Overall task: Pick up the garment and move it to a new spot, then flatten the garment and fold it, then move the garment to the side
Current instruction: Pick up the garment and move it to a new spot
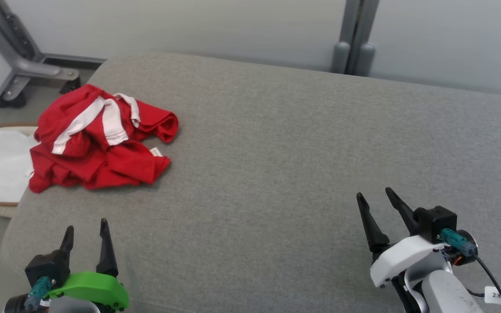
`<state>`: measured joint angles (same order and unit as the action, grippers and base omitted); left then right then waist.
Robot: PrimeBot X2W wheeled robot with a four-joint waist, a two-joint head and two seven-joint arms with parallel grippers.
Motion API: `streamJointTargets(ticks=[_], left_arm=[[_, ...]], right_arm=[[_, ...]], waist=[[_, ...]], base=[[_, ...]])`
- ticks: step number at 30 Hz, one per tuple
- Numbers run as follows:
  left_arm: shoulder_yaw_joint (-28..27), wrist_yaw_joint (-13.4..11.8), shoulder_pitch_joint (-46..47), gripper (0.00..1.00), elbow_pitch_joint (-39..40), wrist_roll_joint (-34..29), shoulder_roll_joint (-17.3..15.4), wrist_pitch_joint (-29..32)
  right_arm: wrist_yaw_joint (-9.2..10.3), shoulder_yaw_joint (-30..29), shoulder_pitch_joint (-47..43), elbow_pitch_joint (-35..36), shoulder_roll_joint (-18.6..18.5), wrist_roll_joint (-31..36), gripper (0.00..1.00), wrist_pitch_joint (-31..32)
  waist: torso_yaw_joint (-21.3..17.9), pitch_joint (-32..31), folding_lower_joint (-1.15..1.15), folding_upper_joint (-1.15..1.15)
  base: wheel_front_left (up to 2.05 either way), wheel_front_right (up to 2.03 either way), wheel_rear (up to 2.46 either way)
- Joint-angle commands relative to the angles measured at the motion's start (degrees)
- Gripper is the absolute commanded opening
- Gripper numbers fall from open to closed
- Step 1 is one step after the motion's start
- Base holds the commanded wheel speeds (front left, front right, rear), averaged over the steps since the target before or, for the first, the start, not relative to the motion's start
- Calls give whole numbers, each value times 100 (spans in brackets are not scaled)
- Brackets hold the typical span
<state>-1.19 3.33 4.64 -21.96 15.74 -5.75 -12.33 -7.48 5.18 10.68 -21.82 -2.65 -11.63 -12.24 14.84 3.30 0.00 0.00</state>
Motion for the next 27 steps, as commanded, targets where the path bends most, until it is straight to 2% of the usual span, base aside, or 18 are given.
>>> streamJointTargets(ticks=[1, 8, 16, 21, 27], left_arm=[[-73, 39, -55, 100, -26, -165, 6, -55], [-303, 177, -2, 100, -190, -413, 94, -134], [-326, 378, 547, 100, -439, -518, 70, -209], [-139, 416, 1242, 100, -418, -465, -195, -256], [352, 421, 2299, 100, -568, -68, -855, -291]], right_arm=[[-2, 61, 123, -31, -31, 122, 100, -66], [-1, 185, 246, -195, -36, 502, 100, -142], [0, 204, 455, -245, -42, 1086, 100, -220], [0, 154, 661, -264, -43, 1527, 100, -268], [0, 102, 903, -130, -46, 1854, 100, -303]], waist=[[555, 153, 0, 0], [994, 358, 0, 0], [1084, 824, 0, 0], [1056, 1301, 0, 0], [895, 1907, 0, 0]], base=[[0, 0, 0], [0, 0, 0], [0, 0, 0], [0, 0, 0], [0, 0, 0]])
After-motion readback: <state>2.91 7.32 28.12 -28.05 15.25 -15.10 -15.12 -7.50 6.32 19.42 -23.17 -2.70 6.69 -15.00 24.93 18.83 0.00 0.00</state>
